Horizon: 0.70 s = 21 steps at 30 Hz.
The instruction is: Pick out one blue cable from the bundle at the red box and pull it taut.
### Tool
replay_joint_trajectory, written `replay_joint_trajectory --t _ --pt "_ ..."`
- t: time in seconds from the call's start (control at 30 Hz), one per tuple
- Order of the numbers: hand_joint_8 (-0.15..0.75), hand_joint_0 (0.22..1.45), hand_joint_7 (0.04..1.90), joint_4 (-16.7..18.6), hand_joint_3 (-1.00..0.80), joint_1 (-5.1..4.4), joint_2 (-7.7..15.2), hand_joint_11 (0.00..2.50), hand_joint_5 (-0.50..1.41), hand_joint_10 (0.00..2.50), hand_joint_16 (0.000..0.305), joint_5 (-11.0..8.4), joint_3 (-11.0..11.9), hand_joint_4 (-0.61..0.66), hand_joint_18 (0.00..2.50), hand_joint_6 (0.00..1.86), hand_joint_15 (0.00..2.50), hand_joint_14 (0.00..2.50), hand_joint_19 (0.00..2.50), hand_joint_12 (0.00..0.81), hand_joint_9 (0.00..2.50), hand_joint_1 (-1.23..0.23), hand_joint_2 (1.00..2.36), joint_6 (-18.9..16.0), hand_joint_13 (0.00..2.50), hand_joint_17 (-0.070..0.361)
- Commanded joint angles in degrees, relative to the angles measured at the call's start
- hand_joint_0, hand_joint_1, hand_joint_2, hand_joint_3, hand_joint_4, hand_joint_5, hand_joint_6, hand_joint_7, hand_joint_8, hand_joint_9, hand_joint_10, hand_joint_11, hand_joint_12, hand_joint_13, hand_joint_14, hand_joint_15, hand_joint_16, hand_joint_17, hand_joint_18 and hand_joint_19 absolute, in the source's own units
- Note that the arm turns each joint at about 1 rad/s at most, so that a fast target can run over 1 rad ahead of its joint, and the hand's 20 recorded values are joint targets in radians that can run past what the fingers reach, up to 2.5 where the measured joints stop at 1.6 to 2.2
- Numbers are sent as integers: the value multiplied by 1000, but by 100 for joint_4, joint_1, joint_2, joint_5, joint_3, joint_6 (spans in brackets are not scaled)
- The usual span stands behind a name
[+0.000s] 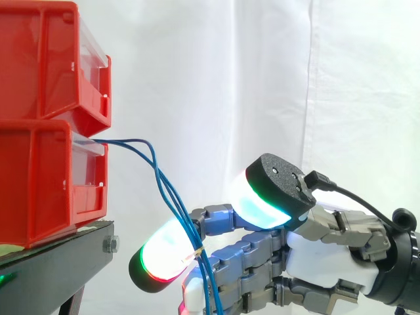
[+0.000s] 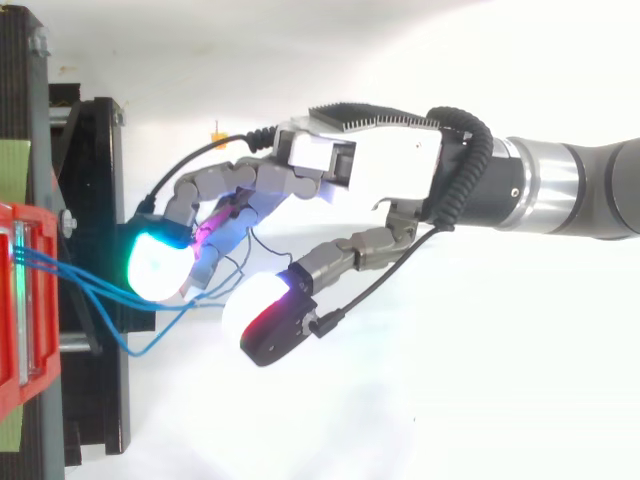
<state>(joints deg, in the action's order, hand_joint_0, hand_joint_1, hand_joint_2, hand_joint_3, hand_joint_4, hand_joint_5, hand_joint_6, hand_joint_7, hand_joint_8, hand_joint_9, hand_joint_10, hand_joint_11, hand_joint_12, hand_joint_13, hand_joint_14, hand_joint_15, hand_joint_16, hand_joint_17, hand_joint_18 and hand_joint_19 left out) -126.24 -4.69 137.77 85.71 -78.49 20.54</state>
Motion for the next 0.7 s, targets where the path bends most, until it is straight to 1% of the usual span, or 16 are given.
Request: replay_joint_trajectory --t 0.0,0.33,0.57,0.67 --pt "285 609 932 -14 -440 -23 4 393 -126 12 49 34 0 287 747 503 425 15 594 350 928 -613 1005 20 860 110" --pt "283 628 1040 21 -397 -14 -4 395 -114 12 49 34 0 254 749 502 425 17 596 351 926 -619 1009 -32 865 110" --pt "285 650 1169 21 -325 -14 -4 407 -102 12 48 34 0 215 759 501 427 14 602 349 931 -615 1014 -111 874 109" --pt "285 653 1189 21 -333 -14 -4 410 -100 12 48 34 0 206 762 501 432 16 603 350 932 -614 1013 -129 874 109"
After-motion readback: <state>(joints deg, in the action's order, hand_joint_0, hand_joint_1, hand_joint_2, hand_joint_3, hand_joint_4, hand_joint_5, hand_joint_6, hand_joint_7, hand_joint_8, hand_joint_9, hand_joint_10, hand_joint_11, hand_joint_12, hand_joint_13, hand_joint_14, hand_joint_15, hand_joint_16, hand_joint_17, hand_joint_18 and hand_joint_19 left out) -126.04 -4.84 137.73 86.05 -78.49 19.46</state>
